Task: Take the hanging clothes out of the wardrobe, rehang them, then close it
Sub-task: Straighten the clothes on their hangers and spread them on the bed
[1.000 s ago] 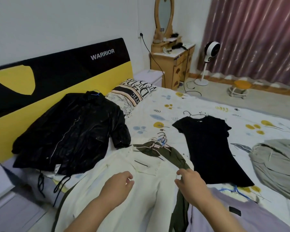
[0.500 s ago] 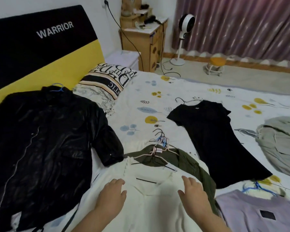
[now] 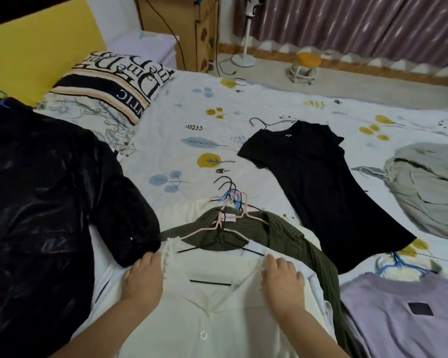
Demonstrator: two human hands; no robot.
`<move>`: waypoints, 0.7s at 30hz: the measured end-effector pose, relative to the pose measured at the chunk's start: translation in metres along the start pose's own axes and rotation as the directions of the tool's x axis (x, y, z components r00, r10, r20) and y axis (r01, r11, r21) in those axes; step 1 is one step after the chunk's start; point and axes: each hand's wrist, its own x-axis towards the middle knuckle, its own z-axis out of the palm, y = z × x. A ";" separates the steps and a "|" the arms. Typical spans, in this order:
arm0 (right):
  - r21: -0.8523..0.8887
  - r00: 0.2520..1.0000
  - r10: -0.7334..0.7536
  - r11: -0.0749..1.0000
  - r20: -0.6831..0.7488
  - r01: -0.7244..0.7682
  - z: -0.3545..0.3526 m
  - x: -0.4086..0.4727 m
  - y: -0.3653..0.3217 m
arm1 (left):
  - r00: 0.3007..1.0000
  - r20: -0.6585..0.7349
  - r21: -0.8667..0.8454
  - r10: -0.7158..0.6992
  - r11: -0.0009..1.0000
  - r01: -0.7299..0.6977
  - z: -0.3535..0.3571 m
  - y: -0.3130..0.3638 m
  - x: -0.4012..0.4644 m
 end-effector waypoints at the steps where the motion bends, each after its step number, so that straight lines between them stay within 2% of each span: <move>1: 0.002 1.000 0.011 1.000 -0.011 -0.011 0.000 0.002 -0.001 | 1.000 -0.011 0.008 0.013 1.000 -0.013 0.002 0.001 0.003; 4: 0.004 0.998 0.066 0.998 0.022 -0.067 -0.002 0.008 -0.003 | 1.000 -0.014 0.035 0.022 0.999 -0.021 0.004 0.002 0.010; 7: 0.004 0.994 0.083 0.997 0.072 -0.083 -0.003 0.008 -0.002 | 0.999 0.043 0.092 0.030 0.995 -0.034 0.000 0.002 0.012; 10: 0.078 0.996 0.072 0.994 0.058 -0.076 -0.005 -0.001 -0.003 | 0.997 0.068 0.087 0.020 0.996 -0.026 -0.005 0.000 0.008; 13: 0.242 0.999 0.046 0.970 -0.016 -0.041 -0.016 -0.022 -0.002 | 0.995 -0.071 -0.059 0.068 0.996 -0.072 -0.016 -0.008 -0.003; 15: 0.304 0.997 0.005 0.953 -0.079 0.019 -0.028 -0.041 -0.001 | 0.975 -0.192 -0.085 0.116 0.987 -0.134 -0.026 -0.018 -0.009; 18: 0.340 0.981 -0.008 0.937 -0.194 0.075 -0.053 -0.070 0.000 | 0.950 -0.235 -0.098 0.208 0.967 -0.236 -0.064 -0.020 -0.027; 21: 0.411 0.958 0.016 0.905 -0.286 0.107 -0.079 -0.095 0.001 | 0.952 -0.264 -0.271 0.154 0.936 -0.226 -0.105 -0.020 -0.053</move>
